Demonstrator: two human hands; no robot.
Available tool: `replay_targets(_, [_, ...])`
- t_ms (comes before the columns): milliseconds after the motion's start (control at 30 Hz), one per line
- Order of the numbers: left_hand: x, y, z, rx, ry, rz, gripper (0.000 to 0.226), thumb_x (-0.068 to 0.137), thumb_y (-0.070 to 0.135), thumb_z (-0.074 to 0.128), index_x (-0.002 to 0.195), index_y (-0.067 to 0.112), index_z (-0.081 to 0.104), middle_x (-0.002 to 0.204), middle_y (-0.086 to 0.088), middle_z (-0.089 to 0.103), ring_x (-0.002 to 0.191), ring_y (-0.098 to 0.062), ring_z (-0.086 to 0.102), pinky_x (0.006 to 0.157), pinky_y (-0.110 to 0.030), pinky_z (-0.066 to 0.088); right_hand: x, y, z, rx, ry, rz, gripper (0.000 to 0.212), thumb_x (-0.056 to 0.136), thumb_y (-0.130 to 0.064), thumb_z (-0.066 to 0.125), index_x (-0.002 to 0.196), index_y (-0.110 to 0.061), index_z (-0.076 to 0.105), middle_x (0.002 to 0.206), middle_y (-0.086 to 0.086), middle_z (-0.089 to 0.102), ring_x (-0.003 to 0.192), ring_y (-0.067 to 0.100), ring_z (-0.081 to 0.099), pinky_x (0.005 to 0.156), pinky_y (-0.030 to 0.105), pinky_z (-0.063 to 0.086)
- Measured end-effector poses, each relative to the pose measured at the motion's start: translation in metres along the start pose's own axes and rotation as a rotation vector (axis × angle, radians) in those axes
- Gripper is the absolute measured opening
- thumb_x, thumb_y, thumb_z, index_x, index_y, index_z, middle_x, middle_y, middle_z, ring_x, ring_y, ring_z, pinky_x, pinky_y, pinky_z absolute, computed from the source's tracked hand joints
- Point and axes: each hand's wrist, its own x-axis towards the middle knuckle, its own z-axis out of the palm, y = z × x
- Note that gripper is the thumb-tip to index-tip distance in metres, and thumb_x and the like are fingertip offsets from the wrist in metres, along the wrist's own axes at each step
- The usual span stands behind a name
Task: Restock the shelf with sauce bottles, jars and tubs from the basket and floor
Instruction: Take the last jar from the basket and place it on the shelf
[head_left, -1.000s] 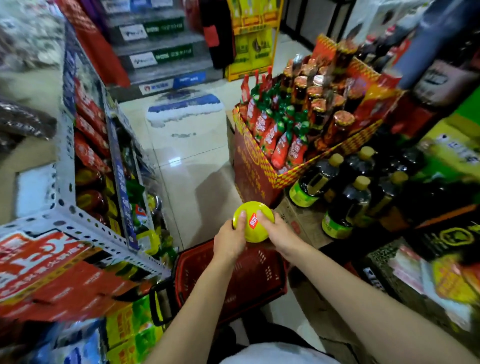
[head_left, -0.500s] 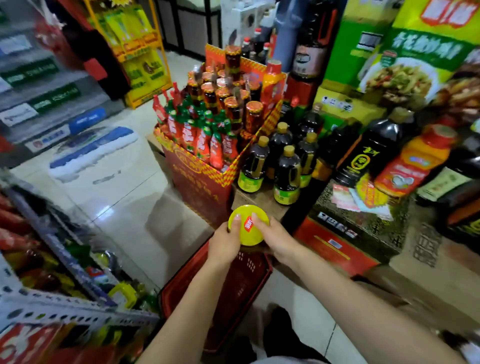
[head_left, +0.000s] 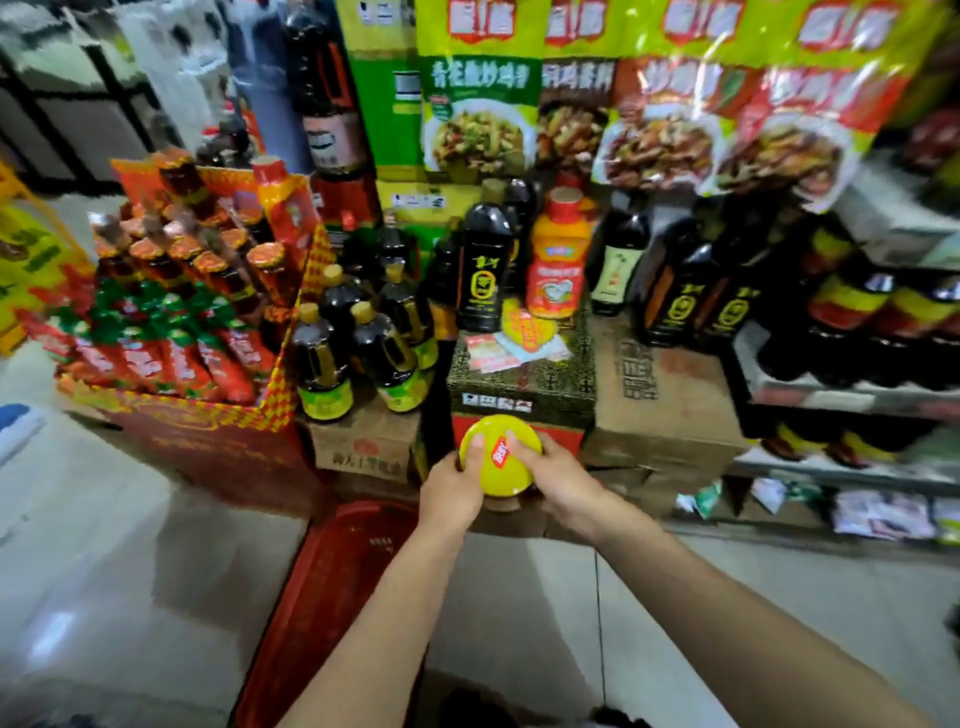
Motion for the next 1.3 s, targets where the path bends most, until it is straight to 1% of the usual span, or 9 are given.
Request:
replay_targets(300, [-0.053,0.071,0.135,0.222,-0.183,0.139,0.057,0.094,0.051,0.031,0.111,0.006,0.062,0.116,-0.017,0.062,0.111,-0.034,0.054,0.086,-0.033,0.040,-0.046,0.014,-0.154,0.144,0.268,-0.012,0.026,0.086,-0.036,0.061,0.105,-0.019,0.055,0.114,0.013,0.064,0.100,0.026,0.063,0.089,0.040,0.052])
replay_targets(433, [-0.068,0.087,0.194,0.198,-0.247,0.156,0.059,0.089,0.058,0.038,0.101,0.008,0.067,0.106,-0.018,0.067,0.103,-0.034,0.061,0.091,-0.041,0.048,-0.071,0.017,-0.213,0.218,0.304,-0.022,0.017,0.089,-0.033,0.058,0.099,-0.020,0.055,0.112,0.011,0.065,0.095,0.023,0.062,0.082,0.039,0.052])
replay_targets(567, [-0.088,0.109,0.255,0.221,-0.317,0.203,0.067,0.082,0.066,0.041,0.101,0.008,0.067,0.106,-0.018,0.068,0.101,-0.034,0.062,0.091,-0.043,0.049,-0.098,0.017,-0.273,0.264,0.397,-0.033,0.033,0.089,-0.035,0.057,0.116,-0.016,0.053,0.113,0.010,0.063,0.099,0.023,0.062,0.087,0.043,0.053])
replay_targets(700, [-0.104,0.130,0.302,0.239,-0.401,0.234,0.055,0.082,0.065,0.044,0.077,0.013,0.064,0.101,-0.022,0.068,0.098,-0.038,0.062,0.086,-0.043,0.049,-0.117,0.022,-0.321,0.299,0.490,-0.025,0.025,0.088,-0.038,0.058,0.105,-0.021,0.055,0.116,0.010,0.064,0.105,0.025,0.062,0.094,0.047,0.050])
replay_targets(767, [-0.109,0.141,0.325,0.275,-0.450,0.247,0.051,0.084,0.063,0.043,0.072,0.017,0.061,0.098,-0.023,0.068,0.095,-0.038,0.063,0.079,-0.039,0.049,-0.123,0.026,-0.344,0.327,0.549,-0.015,0.023,0.086,-0.040,0.060,0.099,-0.022,0.055,0.114,0.010,0.065,0.101,0.023,0.063,0.091,0.046,0.051])
replay_targets(900, [-0.111,0.162,0.373,0.341,-0.576,0.303,0.043,0.091,0.052,0.040,0.081,0.015,0.061,0.100,-0.019,0.068,0.095,-0.033,0.063,0.073,-0.032,0.044,-0.131,0.023,-0.385,0.482,0.627,0.010,0.033,0.088,-0.035,0.059,0.114,-0.017,0.051,0.106,0.007,0.062,0.087,0.020,0.061,0.070,0.033,0.054])
replay_targets(1067, [-0.104,0.186,0.433,0.435,-0.655,0.374,0.053,0.090,0.055,0.040,0.096,0.010,0.068,0.106,-0.021,0.067,0.099,-0.034,0.063,0.087,-0.039,0.051,-0.126,0.019,-0.438,0.534,0.746,0.047,0.039,0.088,-0.033,0.059,0.121,-0.012,0.053,0.094,0.003,0.063,0.080,0.019,0.061,0.068,0.034,0.052])
replay_targets(1233, [-0.091,0.220,0.493,0.485,-0.756,0.466,0.054,0.092,0.051,0.039,0.110,0.006,0.063,0.119,-0.015,0.062,0.111,-0.032,0.056,0.091,-0.030,0.045,-0.115,0.005,-0.492,0.570,0.824,0.068,0.038,0.088,-0.034,0.059,0.119,-0.013,0.054,0.096,0.005,0.065,0.083,0.022,0.063,0.062,0.036,0.053])
replay_targets(1300, [-0.088,0.233,0.515,0.482,-0.776,0.514,0.059,0.089,0.057,0.039,0.107,0.008,0.065,0.115,-0.018,0.065,0.107,-0.034,0.058,0.090,-0.034,0.047,-0.112,0.000,-0.513,0.583,0.850,0.065,0.039,0.088,-0.034,0.059,0.121,-0.014,0.053,0.093,0.002,0.064,0.079,0.018,0.063,0.057,0.031,0.053])
